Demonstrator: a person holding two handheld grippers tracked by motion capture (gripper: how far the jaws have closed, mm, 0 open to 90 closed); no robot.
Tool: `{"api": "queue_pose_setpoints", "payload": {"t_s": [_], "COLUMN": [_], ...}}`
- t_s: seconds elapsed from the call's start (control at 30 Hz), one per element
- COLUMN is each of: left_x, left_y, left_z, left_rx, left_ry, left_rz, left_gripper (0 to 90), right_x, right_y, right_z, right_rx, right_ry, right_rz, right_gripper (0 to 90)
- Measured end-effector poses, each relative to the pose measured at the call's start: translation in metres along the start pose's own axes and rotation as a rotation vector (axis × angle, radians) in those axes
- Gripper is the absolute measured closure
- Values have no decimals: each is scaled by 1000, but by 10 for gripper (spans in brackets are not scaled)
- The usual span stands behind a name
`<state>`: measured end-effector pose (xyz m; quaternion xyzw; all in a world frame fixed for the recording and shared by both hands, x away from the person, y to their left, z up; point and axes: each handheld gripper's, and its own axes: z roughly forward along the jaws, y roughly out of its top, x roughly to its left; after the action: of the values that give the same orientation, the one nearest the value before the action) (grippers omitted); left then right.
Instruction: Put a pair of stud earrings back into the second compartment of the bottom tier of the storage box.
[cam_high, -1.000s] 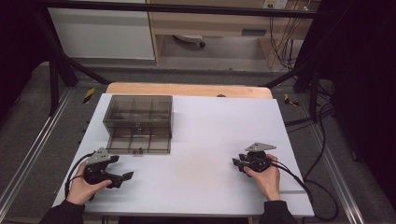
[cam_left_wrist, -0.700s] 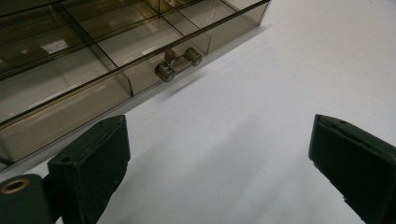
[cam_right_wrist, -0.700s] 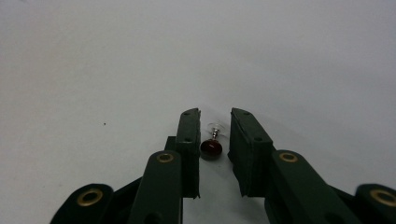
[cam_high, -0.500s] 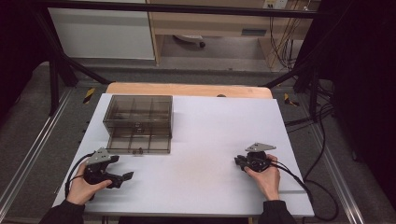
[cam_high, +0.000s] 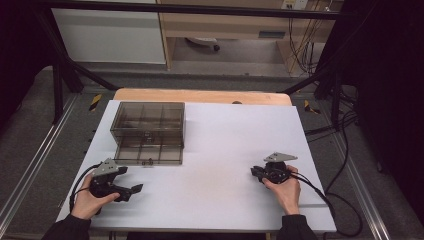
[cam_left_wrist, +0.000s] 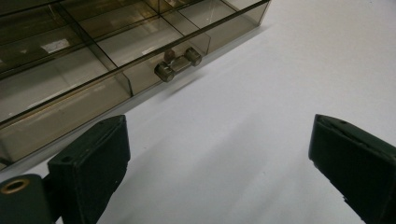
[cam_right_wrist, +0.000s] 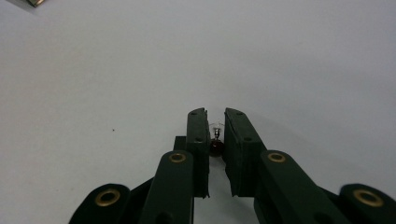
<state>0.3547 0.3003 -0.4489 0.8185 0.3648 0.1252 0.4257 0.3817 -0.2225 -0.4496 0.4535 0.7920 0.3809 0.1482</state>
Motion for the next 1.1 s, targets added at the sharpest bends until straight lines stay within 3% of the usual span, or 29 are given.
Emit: {"api": "queue_pose_setpoints", "payload": {"t_s": [0.33, 0.6, 0.73, 1.1], "left_x": [0, 0, 0, 0], "left_y": [0, 0, -1, 0], "left_z": [1, 1, 1, 1], "left_rx": [4, 4, 6, 5], "left_ry": [1, 0, 1, 0], "left_rz": [-1, 0, -1, -2], "left_gripper": [49, 49, 49, 49], "right_x": [6, 26, 36, 60], "right_y": [7, 24, 32, 51], "right_z": [-8, -9, -5, 6], "right_rx": [-32, -57, -66, -73], "right_ry": [41, 88, 109, 161], "right_rz": [2, -26, -55, -77], "right_gripper": [809, 809, 810, 810]}}
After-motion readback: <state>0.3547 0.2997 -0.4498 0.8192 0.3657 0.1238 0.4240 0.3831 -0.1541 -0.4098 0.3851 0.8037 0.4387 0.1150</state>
